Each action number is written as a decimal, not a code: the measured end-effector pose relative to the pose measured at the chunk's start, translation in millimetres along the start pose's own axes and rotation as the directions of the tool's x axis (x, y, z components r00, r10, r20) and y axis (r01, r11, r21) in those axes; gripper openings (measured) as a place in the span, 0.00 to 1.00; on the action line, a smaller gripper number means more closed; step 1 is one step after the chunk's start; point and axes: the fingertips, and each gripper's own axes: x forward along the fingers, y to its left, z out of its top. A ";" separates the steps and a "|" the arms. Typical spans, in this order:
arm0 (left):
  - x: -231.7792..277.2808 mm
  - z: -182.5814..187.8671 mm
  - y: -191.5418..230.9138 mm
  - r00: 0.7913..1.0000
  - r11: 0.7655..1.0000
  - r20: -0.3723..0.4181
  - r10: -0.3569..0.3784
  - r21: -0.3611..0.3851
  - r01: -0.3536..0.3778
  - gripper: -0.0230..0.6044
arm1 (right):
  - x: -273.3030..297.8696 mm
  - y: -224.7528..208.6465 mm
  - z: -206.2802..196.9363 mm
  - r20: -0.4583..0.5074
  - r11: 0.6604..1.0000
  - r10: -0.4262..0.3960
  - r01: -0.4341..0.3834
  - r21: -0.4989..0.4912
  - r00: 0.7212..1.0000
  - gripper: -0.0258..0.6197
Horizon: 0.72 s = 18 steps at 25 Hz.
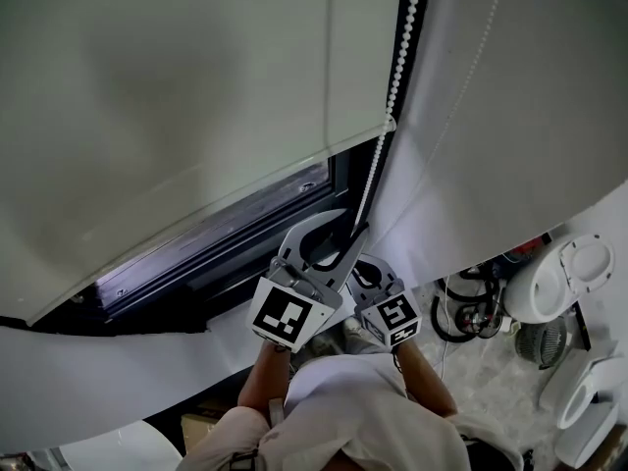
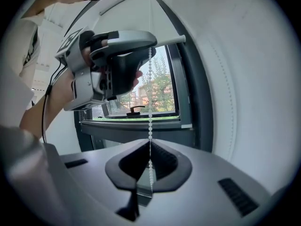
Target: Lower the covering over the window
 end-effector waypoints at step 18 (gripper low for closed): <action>4.2 -43.4 -1.7 0.993 0.994 -0.048 0.105 -0.009 -0.106 0.07 | 7.3 -5.3 -42.2 -0.149 0.999 -0.035 0.035 -0.007 0.988 0.04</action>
